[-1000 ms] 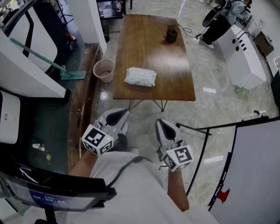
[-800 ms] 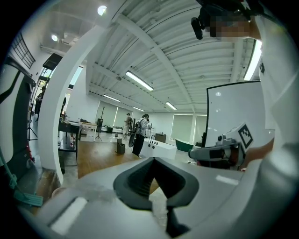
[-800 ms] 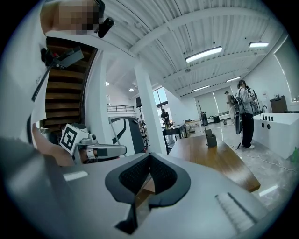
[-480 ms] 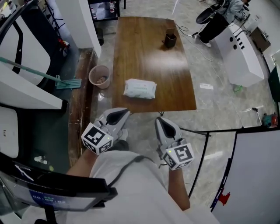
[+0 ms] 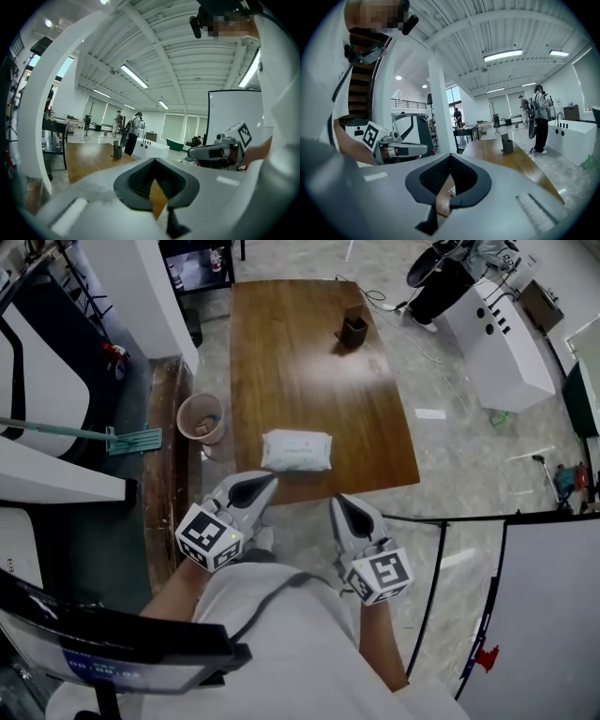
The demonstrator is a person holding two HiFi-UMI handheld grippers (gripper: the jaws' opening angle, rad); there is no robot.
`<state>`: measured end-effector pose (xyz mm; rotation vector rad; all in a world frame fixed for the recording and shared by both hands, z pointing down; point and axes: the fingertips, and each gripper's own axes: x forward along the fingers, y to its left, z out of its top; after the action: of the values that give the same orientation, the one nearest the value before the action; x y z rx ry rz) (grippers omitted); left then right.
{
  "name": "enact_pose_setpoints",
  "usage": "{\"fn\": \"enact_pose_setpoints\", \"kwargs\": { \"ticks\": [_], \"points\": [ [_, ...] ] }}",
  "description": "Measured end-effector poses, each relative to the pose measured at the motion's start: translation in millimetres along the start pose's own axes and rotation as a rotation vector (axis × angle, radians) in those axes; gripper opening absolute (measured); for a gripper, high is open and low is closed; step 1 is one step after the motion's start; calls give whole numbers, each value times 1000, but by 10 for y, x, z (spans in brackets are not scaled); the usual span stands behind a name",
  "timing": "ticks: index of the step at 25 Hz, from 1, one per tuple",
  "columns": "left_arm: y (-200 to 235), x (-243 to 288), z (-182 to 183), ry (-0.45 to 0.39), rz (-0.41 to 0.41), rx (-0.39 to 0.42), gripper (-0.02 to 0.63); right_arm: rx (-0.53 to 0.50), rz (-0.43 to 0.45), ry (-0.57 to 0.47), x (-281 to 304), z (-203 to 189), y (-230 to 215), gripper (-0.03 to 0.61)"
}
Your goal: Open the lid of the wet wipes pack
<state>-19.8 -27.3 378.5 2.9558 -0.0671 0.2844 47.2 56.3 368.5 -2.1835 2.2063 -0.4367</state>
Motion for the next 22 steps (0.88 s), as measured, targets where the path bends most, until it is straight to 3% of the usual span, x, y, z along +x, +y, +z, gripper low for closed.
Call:
{"fn": "enact_pose_setpoints", "kwargs": {
  "ticks": [11, 22],
  "points": [
    [542, 110, -46, 17, -64, 16, 3, -21, -63, 14, 518, 54, -61, 9],
    [748, 163, -169, 30, 5, -28, 3, -100, -3, 110, 869, -177, -323, 9]
  ]
}}
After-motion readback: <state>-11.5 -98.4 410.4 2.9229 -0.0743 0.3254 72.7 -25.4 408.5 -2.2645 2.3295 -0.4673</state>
